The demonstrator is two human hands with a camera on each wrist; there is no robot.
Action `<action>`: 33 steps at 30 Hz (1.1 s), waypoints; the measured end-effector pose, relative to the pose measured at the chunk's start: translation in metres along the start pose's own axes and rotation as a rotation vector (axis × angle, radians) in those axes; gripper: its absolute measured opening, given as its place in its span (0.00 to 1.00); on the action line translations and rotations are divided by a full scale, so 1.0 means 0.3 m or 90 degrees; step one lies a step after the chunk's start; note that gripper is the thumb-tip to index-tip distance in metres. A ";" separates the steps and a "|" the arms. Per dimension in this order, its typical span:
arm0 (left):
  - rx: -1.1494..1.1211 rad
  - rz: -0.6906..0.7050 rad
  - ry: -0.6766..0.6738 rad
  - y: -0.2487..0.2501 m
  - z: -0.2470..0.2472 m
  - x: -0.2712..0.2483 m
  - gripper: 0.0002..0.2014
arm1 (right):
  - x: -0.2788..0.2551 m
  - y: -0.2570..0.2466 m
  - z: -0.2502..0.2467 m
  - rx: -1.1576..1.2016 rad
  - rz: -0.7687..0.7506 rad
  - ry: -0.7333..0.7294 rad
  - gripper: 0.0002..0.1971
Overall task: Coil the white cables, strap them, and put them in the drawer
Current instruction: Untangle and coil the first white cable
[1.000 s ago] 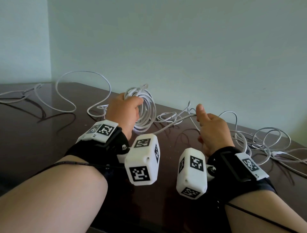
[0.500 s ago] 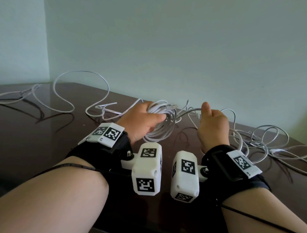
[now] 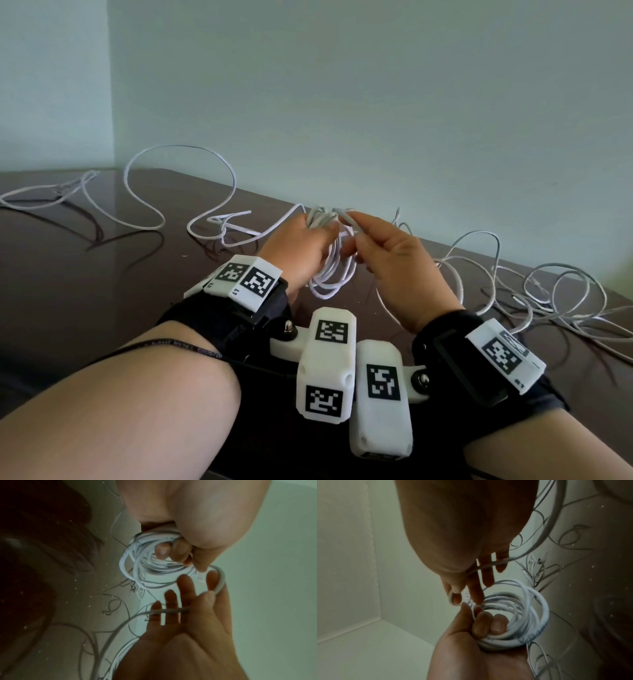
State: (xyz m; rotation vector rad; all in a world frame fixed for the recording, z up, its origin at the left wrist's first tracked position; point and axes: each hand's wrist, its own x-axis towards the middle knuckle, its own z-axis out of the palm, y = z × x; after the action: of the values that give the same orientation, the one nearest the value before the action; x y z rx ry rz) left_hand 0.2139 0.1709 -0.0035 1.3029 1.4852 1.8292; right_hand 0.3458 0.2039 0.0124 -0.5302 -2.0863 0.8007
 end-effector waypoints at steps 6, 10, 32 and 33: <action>-0.349 -0.099 0.010 0.022 0.004 0.001 0.19 | -0.008 -0.019 0.009 -0.115 -0.006 -0.109 0.31; -0.254 -0.072 -0.005 0.012 0.002 0.002 0.19 | -0.010 -0.035 0.003 -0.244 -0.033 -0.193 0.30; -0.449 -0.091 0.184 0.002 -0.028 0.067 0.13 | -0.001 0.014 -0.034 -0.229 0.258 0.165 0.16; -0.462 -0.089 0.174 0.005 -0.035 0.066 0.15 | 0.000 0.018 -0.030 -0.226 0.267 0.158 0.17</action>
State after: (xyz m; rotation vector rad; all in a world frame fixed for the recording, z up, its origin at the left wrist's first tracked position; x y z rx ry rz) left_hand 0.1962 0.1811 0.0058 0.6018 0.8415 2.2043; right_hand 0.3536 0.2110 0.0127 -1.2263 -1.9144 0.5533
